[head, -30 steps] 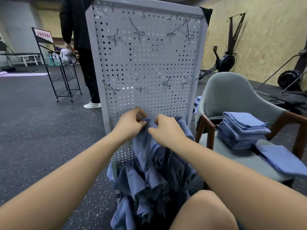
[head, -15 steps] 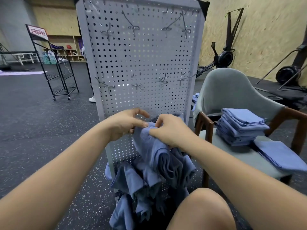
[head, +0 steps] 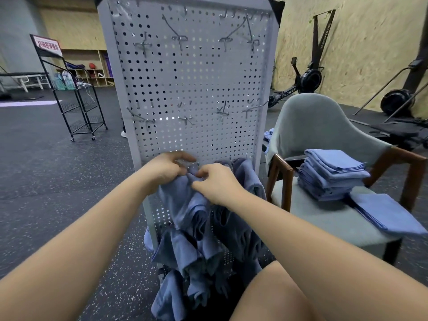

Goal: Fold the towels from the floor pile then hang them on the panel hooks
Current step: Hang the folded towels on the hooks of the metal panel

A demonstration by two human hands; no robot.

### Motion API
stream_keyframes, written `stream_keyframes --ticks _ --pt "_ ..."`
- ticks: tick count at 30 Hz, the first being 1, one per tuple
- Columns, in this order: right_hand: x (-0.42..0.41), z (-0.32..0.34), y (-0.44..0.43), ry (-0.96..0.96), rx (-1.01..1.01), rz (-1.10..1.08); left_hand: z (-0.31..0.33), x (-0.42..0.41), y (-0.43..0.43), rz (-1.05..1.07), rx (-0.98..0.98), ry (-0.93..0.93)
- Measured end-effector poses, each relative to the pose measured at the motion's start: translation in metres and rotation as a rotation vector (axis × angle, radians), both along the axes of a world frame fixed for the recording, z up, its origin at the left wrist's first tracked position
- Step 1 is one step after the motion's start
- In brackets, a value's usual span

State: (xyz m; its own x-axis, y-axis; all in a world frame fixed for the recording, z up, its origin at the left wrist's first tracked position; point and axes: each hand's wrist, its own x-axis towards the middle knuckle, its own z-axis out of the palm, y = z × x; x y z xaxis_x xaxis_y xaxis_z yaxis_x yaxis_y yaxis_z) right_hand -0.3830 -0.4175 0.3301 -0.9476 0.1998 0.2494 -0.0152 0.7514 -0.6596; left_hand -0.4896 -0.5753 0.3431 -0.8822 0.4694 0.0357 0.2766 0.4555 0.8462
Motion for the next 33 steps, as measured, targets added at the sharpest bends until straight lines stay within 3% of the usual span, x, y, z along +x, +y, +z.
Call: stream_keyframes --ticks 4,10,19,27,33 --pt "0.003 0.006 0.011 0.007 -0.074 0.005 0.002 -0.004 -0.006 -0.077 -0.041 0.066" --pt "-0.008 0.009 0.009 0.081 -0.066 -0.052 -0.002 -0.007 0.013 -0.021 -0.229 0.390" --pt "-0.004 -0.018 0.001 -0.113 0.139 0.152 -0.019 -0.005 0.010 0.152 -0.462 0.508" --pt "0.031 0.001 0.037 -0.090 0.114 0.161 0.001 0.008 0.036 0.119 -0.249 0.523" --pt "0.066 0.017 0.112 -0.026 0.187 -0.013 0.010 0.050 0.121 -0.048 -0.134 0.530"
